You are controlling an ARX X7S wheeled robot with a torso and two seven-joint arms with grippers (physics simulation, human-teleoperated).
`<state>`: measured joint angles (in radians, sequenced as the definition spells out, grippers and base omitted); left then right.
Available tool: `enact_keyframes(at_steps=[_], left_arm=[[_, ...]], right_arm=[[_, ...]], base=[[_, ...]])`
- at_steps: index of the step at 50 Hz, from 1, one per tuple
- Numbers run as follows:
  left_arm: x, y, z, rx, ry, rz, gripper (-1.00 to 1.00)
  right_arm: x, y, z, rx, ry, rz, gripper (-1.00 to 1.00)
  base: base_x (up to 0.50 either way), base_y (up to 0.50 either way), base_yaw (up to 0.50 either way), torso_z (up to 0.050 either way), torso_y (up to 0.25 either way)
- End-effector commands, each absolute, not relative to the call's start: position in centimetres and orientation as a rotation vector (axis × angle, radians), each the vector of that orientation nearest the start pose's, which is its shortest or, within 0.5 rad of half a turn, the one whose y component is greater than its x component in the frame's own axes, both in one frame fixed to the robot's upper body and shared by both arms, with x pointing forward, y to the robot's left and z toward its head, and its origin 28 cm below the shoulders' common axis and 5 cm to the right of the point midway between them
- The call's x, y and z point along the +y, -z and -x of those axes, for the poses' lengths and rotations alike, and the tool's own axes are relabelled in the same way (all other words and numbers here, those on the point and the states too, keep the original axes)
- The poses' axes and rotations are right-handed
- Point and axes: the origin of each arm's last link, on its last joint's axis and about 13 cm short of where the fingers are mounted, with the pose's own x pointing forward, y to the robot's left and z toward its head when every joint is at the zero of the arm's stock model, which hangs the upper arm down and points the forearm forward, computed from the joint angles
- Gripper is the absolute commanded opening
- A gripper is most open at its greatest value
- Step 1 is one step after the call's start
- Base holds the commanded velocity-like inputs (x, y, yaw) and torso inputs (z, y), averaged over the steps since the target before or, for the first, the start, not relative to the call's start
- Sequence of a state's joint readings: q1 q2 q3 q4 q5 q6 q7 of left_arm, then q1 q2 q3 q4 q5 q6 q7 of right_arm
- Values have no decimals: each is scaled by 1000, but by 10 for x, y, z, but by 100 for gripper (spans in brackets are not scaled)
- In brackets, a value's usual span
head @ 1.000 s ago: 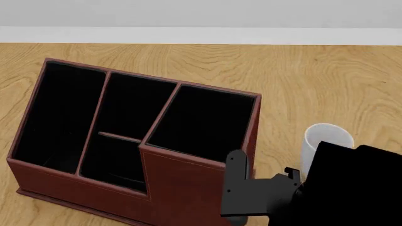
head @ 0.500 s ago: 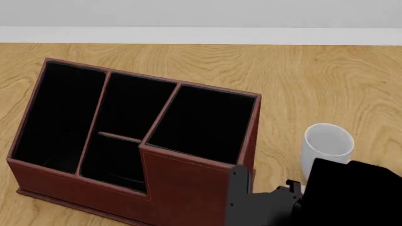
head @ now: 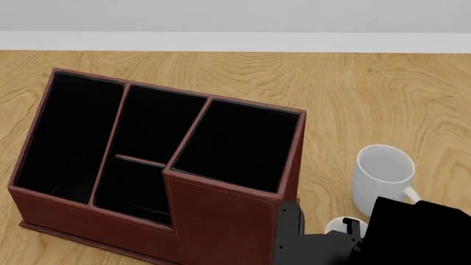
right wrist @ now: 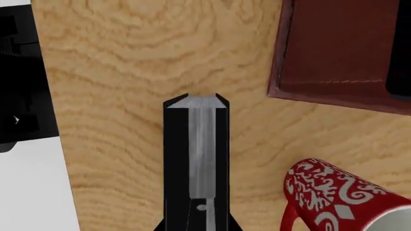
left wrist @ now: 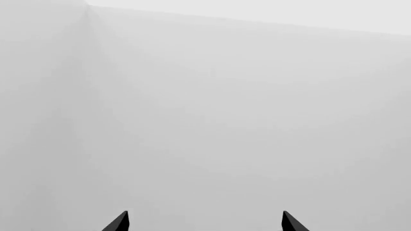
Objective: Pick up the book and place it in the right compartment of the caddy.
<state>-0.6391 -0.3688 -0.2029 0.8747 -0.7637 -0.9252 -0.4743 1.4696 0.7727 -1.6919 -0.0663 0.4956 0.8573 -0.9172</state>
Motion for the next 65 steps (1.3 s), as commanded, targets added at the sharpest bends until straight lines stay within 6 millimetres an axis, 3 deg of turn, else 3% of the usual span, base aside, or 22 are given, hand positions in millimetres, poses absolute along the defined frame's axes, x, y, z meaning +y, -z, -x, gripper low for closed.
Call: enact_keyframes(at_steps=[1, 27, 47, 65], left_arm=[[244, -265, -212, -542, -53, 114, 100], [244, -265, -209, -553, -49, 124, 100], [245, -266, -209, -557, -51, 124, 100], [245, -267, -208, -557, -51, 121, 100]], right_arm=[[-179, -192, -319, 1057, -1165, 1010, -100], [-154, -248, -309, 891, -1182, 1078, -100], [-139, -295, -298, 549, -1220, 1005, -100], [-127, -347, -296, 183, -1223, 779, -100]], base=[[0, 0, 0, 0, 0], [0, 0, 0, 0, 0], [0, 0, 0, 0, 1], [0, 0, 0, 0, 1]])
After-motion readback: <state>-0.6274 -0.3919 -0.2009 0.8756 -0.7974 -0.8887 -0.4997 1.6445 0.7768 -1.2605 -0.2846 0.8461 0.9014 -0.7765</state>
